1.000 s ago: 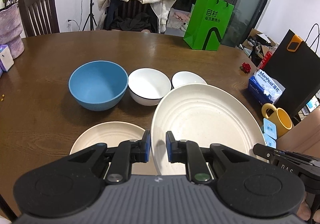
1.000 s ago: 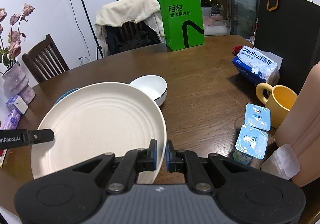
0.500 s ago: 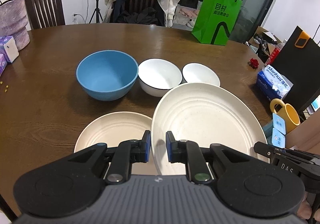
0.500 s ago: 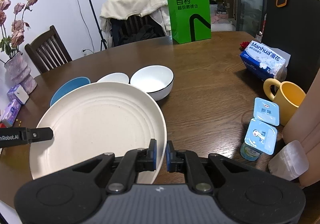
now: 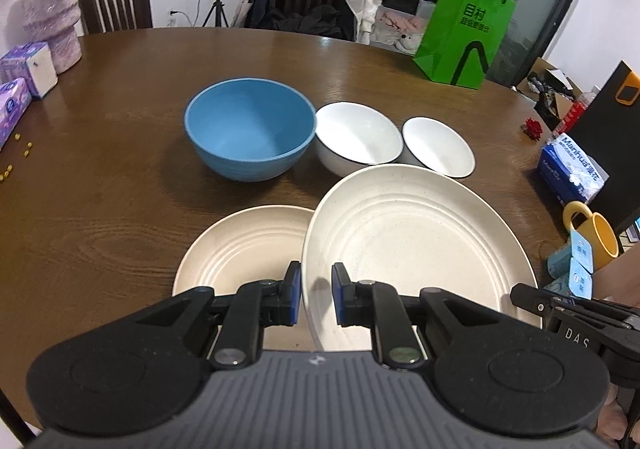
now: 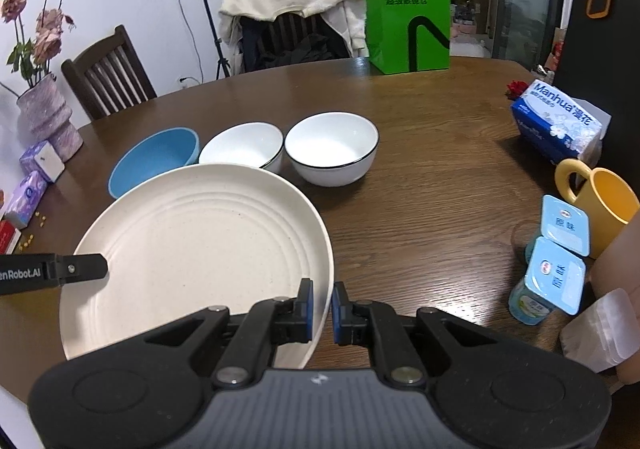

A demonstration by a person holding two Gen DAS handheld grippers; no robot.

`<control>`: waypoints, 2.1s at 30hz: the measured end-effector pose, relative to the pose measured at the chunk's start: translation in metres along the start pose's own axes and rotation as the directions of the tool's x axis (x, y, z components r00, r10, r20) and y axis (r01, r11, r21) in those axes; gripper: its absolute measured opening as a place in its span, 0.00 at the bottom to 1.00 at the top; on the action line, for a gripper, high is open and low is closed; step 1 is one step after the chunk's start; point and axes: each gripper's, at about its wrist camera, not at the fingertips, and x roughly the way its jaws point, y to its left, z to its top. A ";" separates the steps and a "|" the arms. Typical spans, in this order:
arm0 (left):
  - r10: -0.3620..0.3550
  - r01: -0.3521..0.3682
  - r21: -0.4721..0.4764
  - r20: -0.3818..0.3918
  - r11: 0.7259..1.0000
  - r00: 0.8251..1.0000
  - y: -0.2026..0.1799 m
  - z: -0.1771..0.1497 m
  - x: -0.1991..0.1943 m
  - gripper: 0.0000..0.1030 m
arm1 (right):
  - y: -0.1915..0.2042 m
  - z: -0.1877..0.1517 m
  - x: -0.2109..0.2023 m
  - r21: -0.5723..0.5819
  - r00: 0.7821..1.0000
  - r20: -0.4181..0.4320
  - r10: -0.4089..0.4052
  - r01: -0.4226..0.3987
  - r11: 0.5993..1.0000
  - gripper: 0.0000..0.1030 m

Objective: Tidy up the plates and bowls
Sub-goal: 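Carry the cream plate with both grippers toward the stacked cream plates, then lower the held cream plate onto the stacked cream plates with both grippers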

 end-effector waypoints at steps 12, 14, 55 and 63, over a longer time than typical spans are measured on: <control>0.033 -0.034 -0.037 -0.017 0.999 0.999 0.027 -0.003 0.007 0.15 | 0.027 0.001 0.021 -0.046 0.999 -0.043 0.024 -0.026 0.999 0.09; 0.037 -0.037 -0.044 -0.020 0.998 0.999 0.031 -0.003 0.009 0.15 | 0.031 0.002 0.025 -0.052 0.998 -0.049 0.027 -0.029 0.998 0.09; 0.102 -0.108 -0.064 -0.090 0.992 0.991 0.081 -0.008 0.049 0.15 | 0.085 0.001 0.086 -0.176 0.988 -0.149 0.028 -0.054 0.983 0.10; 0.129 -0.132 -0.015 -0.133 0.991 0.983 0.078 -0.013 0.063 0.15 | 0.088 -0.004 0.092 -0.218 0.989 -0.149 0.000 -0.033 0.975 0.10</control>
